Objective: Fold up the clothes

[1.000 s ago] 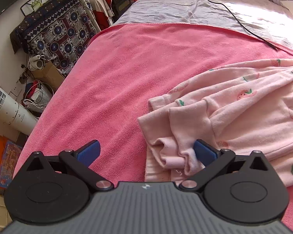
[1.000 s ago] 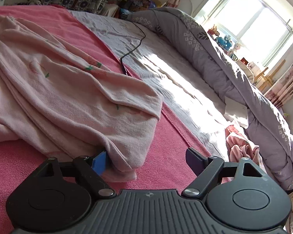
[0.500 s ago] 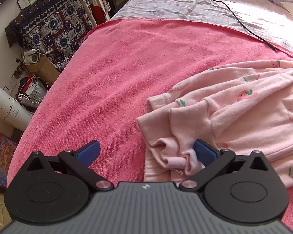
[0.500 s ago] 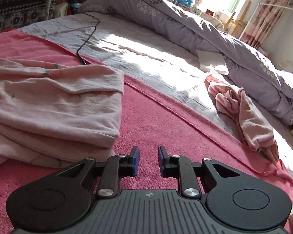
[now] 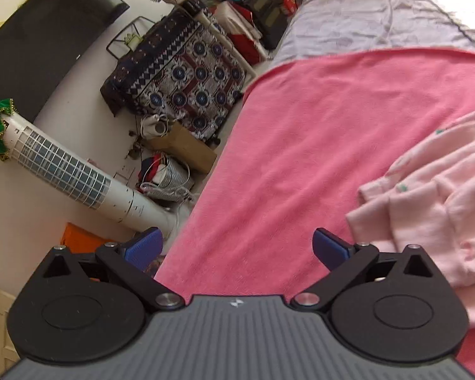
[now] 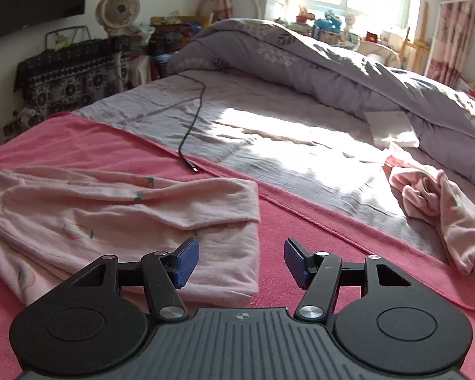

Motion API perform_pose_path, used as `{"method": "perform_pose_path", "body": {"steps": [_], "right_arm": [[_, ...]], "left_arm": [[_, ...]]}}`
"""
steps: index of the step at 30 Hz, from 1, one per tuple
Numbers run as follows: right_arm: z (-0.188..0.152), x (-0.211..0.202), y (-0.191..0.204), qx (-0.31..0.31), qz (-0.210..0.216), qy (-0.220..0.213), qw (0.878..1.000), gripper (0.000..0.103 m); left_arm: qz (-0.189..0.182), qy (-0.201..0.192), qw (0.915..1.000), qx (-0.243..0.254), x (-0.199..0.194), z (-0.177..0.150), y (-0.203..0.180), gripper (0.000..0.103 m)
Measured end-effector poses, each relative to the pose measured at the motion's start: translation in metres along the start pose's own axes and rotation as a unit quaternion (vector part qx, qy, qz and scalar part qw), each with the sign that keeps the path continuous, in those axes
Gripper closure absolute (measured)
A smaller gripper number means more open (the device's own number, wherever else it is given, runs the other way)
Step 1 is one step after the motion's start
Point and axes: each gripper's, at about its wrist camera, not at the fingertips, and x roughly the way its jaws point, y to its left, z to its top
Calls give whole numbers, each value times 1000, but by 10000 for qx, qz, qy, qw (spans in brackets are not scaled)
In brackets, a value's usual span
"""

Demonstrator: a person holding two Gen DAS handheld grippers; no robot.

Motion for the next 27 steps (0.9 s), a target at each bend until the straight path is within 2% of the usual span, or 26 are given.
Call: {"method": "perform_pose_path", "body": {"steps": [1, 2, 4, 6, 7, 9, 10, 11, 13, 16, 17, 18, 19, 20, 21, 22, 23, 24, 25, 27], "right_arm": [[-2, 12, 11, -271, 3, 178, 9995, 41], [-12, 22, 18, -257, 28, 410, 9988, 41], [-25, 20, 10, 327, 116, 246, 9991, 40], [-31, 21, -5, 991, 315, 300, 9941, 36], [-32, 22, -7, 1050, 323, 318, 9934, 33], [-32, 24, -10, 1033, 270, 325, 9937, 20], [-32, 25, -10, 982, 216, 314, 9944, 16], [-35, 27, -13, 1073, 215, 316, 9935, 12], [-39, 28, -17, 1210, 250, 293, 9919, 9], [-42, 27, -15, 1244, 184, 211, 9918, 8], [-43, 27, -15, 1275, 158, 184, 9915, 7], [-44, 26, -13, 1293, 121, 150, 9914, 6], [-45, 25, -12, 1314, 92, 129, 9912, 6], [-45, 26, -12, 1347, 67, 115, 9908, 5], [-45, 26, -12, 1367, 49, 101, 9905, 4], [-46, 26, -12, 1372, 32, 90, 9905, 3], [-46, 27, -13, 1390, 23, 88, 9902, 1], [-46, 28, -13, 1400, 28, 87, 9901, 0], [-46, 29, -14, 1409, 33, 86, 9900, 0], [-46, 29, -14, 1399, 42, 70, 9901, 0]], "left_arm": [[-219, -194, 9996, -9, -5, 6, -6, 1], [-520, -347, 9980, 111, -9, 15, -21, 1], [-1243, -643, 9894, 383, -13, 35, -64, 1], [-2009, -875, 9740, 572, -16, 51, -109, 1], [-2015, -928, 9724, 730, -12, 55, -130, 0], [-1867, -1008, 9713, 1076, -3, 60, -173, 0], [-1793, -1048, 9702, 1248, 2, 63, -194, 0], [-1592, -1075, 9713, 1401, 12, 64, -208, 0], [-1431, -1328, 9724, 1279, 26, 72, -210, 0], [-621, -944, 9882, 1038, 53, 106, -205, 3], [-631, -752, 9927, 707, 60, 120, -191, 10], [-948, -643, 9930, 277, 61, 131, -173, 16], [-1563, -652, 9855, -121, 57, 136, -155, 16], [-2245, -693, 9714, -342, 51, 137, -142, 16], [-2922, -667, 9533, -360, 43, 134, -136, 12], [-3586, -623, 9308, -341, 35, 130, -131, 10], [-3820, -537, 9226, -87, 28, 123, -137, 6], [-3742, -486, 9256, 298, 23, 115, -148, 6], [-3433, -509, 9340, 848, 18, 102, -165, 6], [-2885, -648, 9387, 1772, 17, 75, -197, 6]]}}
